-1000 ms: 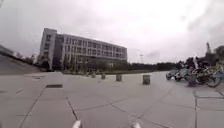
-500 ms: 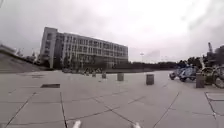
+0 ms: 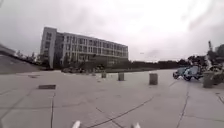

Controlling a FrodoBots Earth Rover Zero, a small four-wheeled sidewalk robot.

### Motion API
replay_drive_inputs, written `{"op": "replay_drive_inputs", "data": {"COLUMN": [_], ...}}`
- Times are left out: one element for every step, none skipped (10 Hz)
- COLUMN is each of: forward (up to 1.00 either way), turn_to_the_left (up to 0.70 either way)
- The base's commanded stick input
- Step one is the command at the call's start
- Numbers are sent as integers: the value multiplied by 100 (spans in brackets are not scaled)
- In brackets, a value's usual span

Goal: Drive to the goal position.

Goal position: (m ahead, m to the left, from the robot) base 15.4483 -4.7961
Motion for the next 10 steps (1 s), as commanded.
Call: {"op": "replay_drive_inputs", "data": {"forward": [70, 70, 70, 70, 70, 70, 70, 70, 70, 70], "turn_to_the_left": [-20, -34, -34, -23, -10, 0, 0, 0, 0, 0]}}
